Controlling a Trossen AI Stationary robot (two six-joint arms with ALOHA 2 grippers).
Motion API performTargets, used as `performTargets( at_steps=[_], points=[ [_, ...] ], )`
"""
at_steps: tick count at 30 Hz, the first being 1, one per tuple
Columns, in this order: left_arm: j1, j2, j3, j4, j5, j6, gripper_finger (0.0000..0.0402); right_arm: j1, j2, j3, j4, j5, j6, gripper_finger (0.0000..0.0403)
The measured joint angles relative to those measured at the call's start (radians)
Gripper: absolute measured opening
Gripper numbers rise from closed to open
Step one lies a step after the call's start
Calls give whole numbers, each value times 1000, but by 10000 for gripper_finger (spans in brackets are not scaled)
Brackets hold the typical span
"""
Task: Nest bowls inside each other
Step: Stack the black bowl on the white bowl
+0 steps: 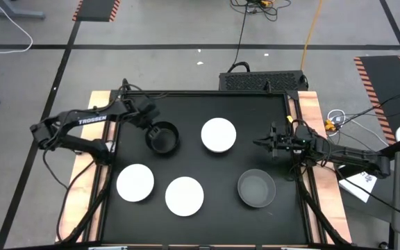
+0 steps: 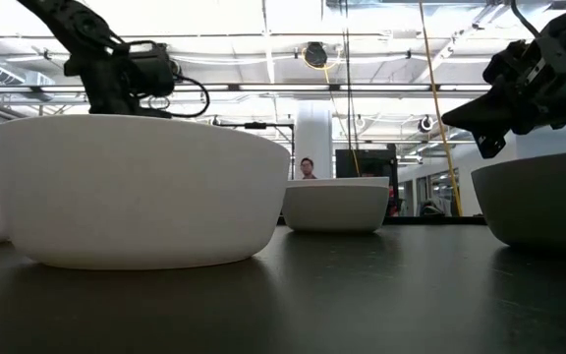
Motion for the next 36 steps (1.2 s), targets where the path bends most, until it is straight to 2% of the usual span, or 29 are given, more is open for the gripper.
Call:
performTargets(
  at_steps=[5, 11, 22, 30, 36],
  points=[
    [-1, 40, 0, 35, 7, 0, 298, 0, 1, 0, 0, 0, 0, 0],
    [-1, 54, 0, 68, 23, 6, 222, 0, 3, 0, -1, -1, 8, 0],
    [-1, 54, 0, 84, 20, 73, 14, 0, 8, 0, -1, -1, 15, 0],
    [-12, 54, 0, 197, 16, 124, 4, 0, 10, 0, -1, -1, 15, 0],
    [-12, 40, 0, 338, 82, 147, 3, 0, 10, 0, -1, -1, 31, 0]
  ],
)
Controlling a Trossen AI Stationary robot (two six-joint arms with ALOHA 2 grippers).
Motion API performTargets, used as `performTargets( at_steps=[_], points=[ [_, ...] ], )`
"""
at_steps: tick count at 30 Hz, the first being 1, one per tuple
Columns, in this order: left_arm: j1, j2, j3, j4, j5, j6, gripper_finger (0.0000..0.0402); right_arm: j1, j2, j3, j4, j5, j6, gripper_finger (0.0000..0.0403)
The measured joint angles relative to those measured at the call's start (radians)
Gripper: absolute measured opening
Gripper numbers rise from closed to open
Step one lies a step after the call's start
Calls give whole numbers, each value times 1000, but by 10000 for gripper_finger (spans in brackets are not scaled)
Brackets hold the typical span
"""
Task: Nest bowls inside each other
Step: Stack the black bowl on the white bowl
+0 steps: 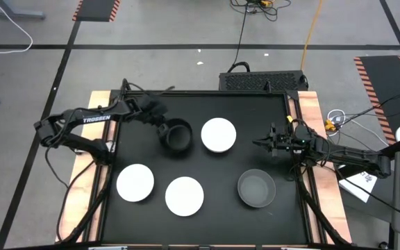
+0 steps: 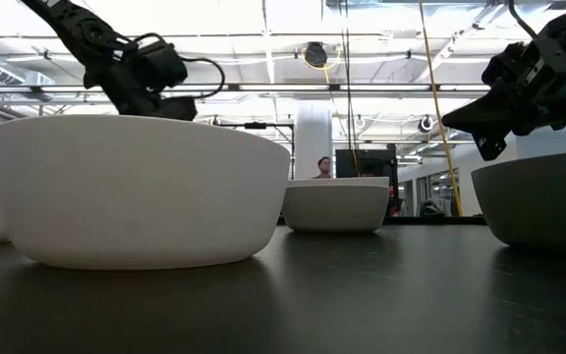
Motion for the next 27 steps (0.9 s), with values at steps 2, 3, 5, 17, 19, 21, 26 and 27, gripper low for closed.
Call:
performTargets(
  at_steps=[2, 3, 5, 17, 19, 21, 26, 27],
  points=[
    [0, -24, -1, 19, 24, 26, 2, 0, 0, 0, 0, 0, 11, 0],
    [-3, -37, -1, 29, 29, 33, 2, 0, 0, 0, 0, 0, 14, 0],
    [-12, -76, -1, 38, 31, 44, 2, 0, 0, 0, 0, 0, 19, 0],
    [-126, -494, -75, 13, -13, 58, 1, 0, 0, 0, 0, 0, 22, 0],
    [-145, -559, -106, 13, -44, 37, 1, 0, 0, 0, 0, 0, 22, 0],
    [-164, -604, -134, 25, -58, 15, 1, 0, 0, 0, 0, 0, 22, 0],
    [-226, -673, -204, 88, -67, -9, 0, 0, 0, 0, 0, 0, 21, 0],
    [-237, -684, -218, 99, -82, -10, 0, 0, 0, 0, 0, 0, 21, 0]
  ],
)
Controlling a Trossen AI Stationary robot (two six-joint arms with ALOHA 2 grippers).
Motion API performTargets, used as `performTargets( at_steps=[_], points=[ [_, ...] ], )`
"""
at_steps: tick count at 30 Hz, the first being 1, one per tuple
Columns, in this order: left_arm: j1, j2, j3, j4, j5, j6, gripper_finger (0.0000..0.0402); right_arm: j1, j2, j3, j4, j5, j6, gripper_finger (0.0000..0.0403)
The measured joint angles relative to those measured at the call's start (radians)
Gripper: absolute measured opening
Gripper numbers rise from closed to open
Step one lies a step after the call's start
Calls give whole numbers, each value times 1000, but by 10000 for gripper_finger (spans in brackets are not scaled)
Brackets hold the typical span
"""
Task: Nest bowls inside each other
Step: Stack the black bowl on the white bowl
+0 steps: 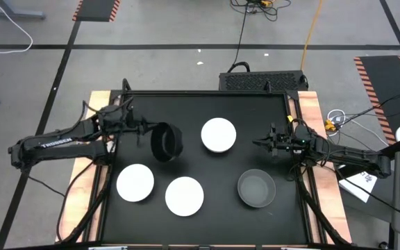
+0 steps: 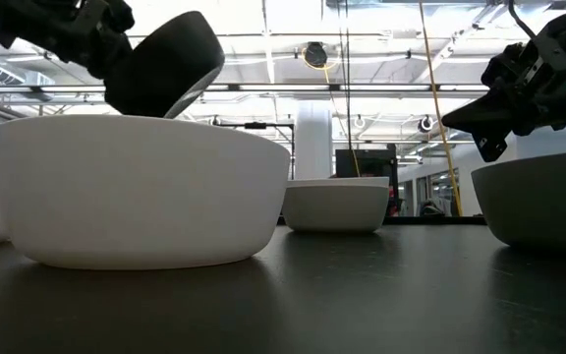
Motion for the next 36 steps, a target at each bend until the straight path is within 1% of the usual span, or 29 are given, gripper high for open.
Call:
performTargets(
  at_steps=[3, 6, 11, 16, 22, 25, 29, 32, 36],
  points=[
    [-30, -31, -51, 39, -31, -3, 0, 0, 0, 0, 0, 0, 1, 0],
    [-58, -48, -110, 119, -31, -17, 0, 0, 0, 0, 0, 0, 1, 0],
    [-98, -43, -205, 314, -29, -21, 0, 0, 0, 0, 0, 0, 1, 0],
    [-127, 0, -232, 468, -29, -30, 0, 0, 0, 0, 0, 0, 1, 0],
    [-149, 128, -232, 684, -4, -18, 0, 0, 0, 0, 0, 0, -4, 0],
    [-143, 215, -197, 720, 10, -17, 0, 0, 0, 0, 1, 1, -11, 0],
    [-141, 337, -101, 721, 55, -6, 0, 0, 0, 0, 5, 1, -13, 0],
    [-140, 424, -11, 688, 84, 26, 0, 0, 0, 0, 6, 1, -12, 0],
    [-134, 517, 117, 616, 88, 51, 0, 0, 0, 0, 6, 1, -13, 0]
  ],
)
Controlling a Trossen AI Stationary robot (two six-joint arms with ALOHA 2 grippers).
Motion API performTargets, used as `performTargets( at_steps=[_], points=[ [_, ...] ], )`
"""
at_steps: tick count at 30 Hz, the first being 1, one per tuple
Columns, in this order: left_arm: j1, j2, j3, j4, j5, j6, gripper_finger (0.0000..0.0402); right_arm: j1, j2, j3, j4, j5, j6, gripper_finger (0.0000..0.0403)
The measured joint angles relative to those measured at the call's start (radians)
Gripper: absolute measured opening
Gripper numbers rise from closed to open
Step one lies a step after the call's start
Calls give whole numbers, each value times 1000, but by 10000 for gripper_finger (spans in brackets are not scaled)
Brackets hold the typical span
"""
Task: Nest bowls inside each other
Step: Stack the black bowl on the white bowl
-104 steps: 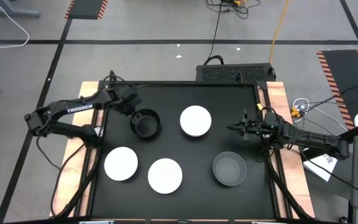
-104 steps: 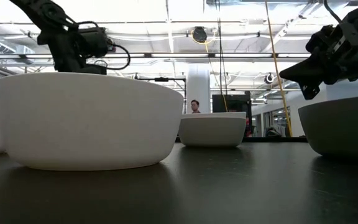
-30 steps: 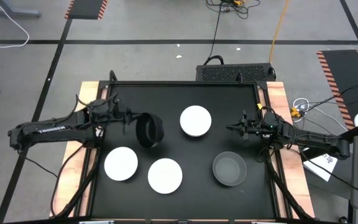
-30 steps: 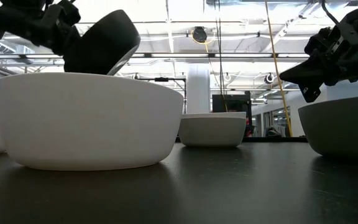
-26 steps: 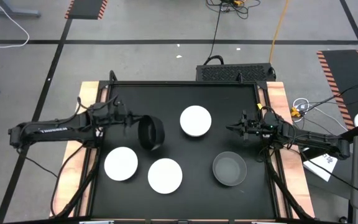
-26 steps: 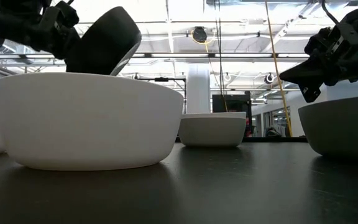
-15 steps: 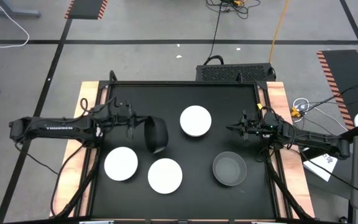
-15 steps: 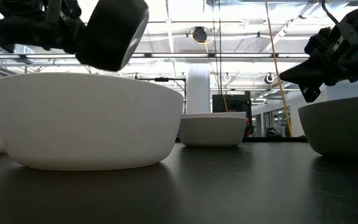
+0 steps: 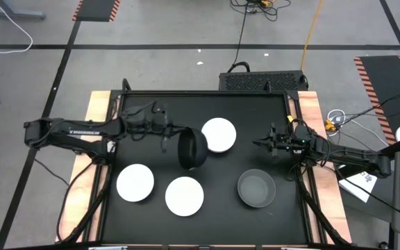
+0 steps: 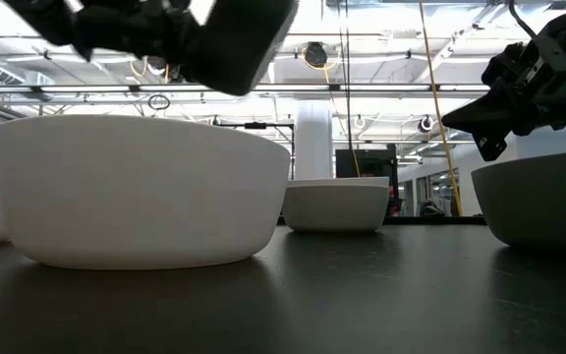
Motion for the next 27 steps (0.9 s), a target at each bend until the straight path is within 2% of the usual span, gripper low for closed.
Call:
performTargets(
  at_steps=[14, 27],
  points=[
    [88, 340, 399, -335, 68, 16, 0, 0, 0, 0, 0, 0, -24, 0],
    [148, 669, 823, -685, 68, 89, 0, 0, 0, 0, 0, 0, -28, 0]
  ],
)
